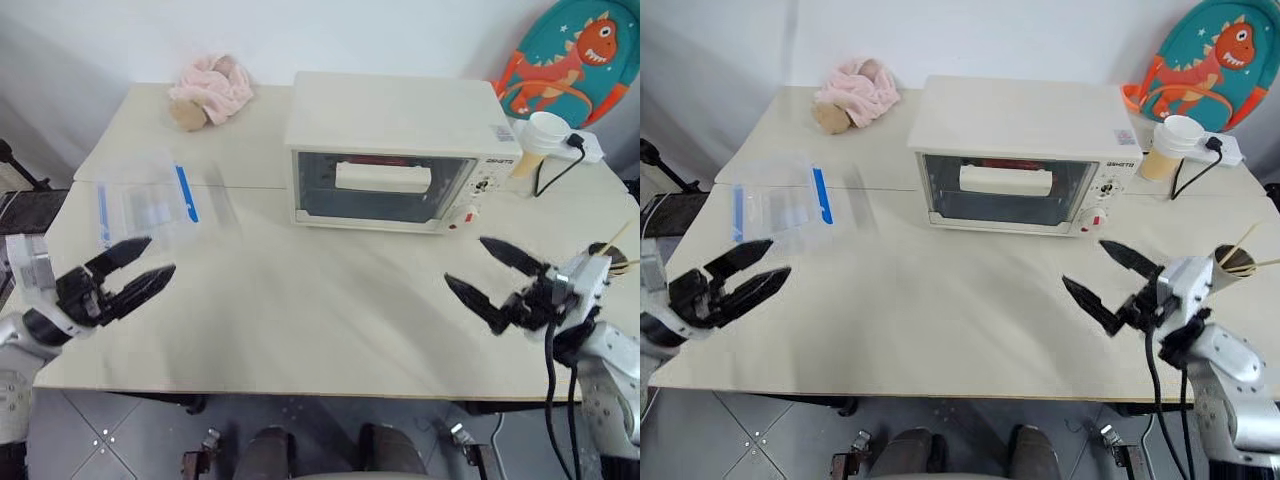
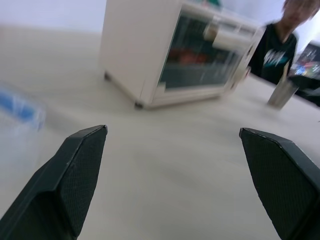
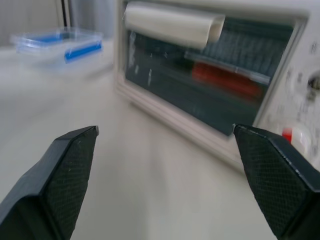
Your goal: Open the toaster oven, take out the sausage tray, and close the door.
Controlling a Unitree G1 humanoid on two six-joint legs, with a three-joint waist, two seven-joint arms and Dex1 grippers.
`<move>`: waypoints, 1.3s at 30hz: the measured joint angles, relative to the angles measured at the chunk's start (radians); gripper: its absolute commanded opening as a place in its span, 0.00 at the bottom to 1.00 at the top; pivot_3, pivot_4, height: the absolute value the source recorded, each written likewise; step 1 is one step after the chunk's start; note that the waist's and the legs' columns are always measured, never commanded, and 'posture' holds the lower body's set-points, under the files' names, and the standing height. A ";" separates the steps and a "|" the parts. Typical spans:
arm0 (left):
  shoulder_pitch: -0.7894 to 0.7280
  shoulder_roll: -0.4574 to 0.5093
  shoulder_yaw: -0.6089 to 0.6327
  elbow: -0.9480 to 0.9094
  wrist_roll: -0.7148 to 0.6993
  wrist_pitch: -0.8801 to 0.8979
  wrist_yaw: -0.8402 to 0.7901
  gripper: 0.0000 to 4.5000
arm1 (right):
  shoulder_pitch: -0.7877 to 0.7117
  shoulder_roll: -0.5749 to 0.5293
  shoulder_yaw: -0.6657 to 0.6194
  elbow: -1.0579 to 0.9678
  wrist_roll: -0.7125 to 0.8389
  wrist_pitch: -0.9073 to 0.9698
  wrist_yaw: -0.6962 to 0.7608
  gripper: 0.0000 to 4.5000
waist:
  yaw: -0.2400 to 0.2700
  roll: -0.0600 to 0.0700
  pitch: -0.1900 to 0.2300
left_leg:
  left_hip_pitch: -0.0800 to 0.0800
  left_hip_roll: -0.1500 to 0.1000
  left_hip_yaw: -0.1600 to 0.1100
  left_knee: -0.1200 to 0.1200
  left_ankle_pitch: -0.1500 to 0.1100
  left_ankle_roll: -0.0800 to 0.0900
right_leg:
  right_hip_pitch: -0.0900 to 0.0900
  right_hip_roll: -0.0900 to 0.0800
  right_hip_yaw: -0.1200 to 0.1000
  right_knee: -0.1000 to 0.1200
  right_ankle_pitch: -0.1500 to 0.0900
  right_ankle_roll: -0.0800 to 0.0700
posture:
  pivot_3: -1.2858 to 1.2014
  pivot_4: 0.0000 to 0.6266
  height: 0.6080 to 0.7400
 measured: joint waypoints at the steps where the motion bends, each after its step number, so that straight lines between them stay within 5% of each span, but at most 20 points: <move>1: -0.013 -0.010 -0.013 -0.014 0.002 0.000 0.007 1.00 | -0.025 -0.001 0.006 0.002 0.005 0.028 -0.011 1.00 | 0.000 0.000 0.000 | 0.000 0.000 0.000 0.000 0.000 0.000 | 0.000 0.000 0.000 0.000 0.000 0.000 | 0.52 0.24 1.00; 9: -0.131 -0.093 -0.176 -0.030 0.059 -0.039 0.010 1.00 | -0.384 0.011 0.128 0.180 -0.060 0.154 -0.042 1.00 | -0.020 0.000 0.000 | -0.002 -0.001 0.004 0.000 0.000 -0.001 | -0.002 0.001 -0.002 0.001 0.000 0.000 | 0.52 0.24 1.00; 18: -0.131 -0.095 -0.203 -0.032 0.094 -0.057 -0.009 1.00 | -0.535 0.060 0.204 0.286 -0.118 0.163 0.009 1.00 | -0.026 0.000 0.000 | -0.003 -0.001 0.005 0.000 0.000 -0.001 | -0.002 0.001 -0.004 0.001 0.000 0.000 | 0.52 0.24 1.00; 27: -0.125 -0.096 -0.206 -0.030 0.113 -0.072 -0.011 1.00 | -0.473 0.059 0.210 0.257 -0.109 0.139 0.176 1.00 | -0.049 0.000 0.000 | -0.003 0.000 0.006 -0.001 0.000 -0.001 | -0.002 0.001 -0.004 0.001 0.000 0.000 | 0.52 0.24 1.00; 39: -0.184 -0.096 -0.226 0.006 0.129 -0.077 -0.018 1.00 | -0.375 0.010 0.214 0.175 -0.138 0.111 0.226 1.00 | -0.046 0.000 0.000 | -0.003 0.000 0.004 -0.001 -0.001 -0.001 | -0.002 0.001 -0.004 0.001 0.000 0.000 | 0.52 0.24 1.00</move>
